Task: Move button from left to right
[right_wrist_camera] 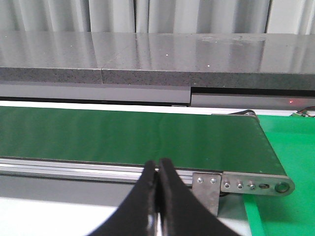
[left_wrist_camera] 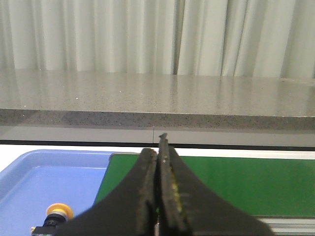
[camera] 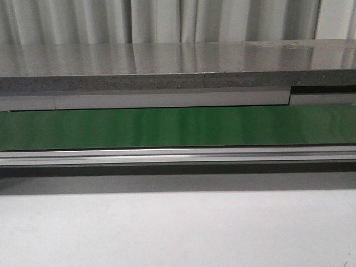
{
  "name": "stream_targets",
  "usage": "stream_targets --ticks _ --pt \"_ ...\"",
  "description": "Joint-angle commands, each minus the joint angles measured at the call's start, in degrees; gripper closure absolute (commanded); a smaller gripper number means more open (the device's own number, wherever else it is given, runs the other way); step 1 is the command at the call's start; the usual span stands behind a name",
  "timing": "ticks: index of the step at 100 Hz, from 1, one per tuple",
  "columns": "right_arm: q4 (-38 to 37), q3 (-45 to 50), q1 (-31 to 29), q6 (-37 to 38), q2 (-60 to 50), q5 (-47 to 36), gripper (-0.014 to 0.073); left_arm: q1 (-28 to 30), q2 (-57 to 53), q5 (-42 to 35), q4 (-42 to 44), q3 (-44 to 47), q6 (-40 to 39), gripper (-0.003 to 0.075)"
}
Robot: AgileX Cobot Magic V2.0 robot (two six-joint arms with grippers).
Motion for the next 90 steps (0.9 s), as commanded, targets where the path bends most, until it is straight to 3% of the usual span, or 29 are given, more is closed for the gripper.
stream_targets --ticks 1,58,90 --pt "-0.52 -0.84 0.06 -0.15 -1.06 -4.73 0.0661 -0.36 -1.84 -4.78 0.00 3.30 -0.26 0.0741" --pt "-0.52 -0.84 0.06 -0.15 -1.06 -4.73 0.0661 -0.36 -1.84 -8.09 0.00 2.10 -0.26 0.0741" --pt "-0.52 -0.84 0.06 -0.15 -1.06 -4.73 0.0661 -0.36 3.58 6.39 0.00 -10.14 -0.26 0.0741"
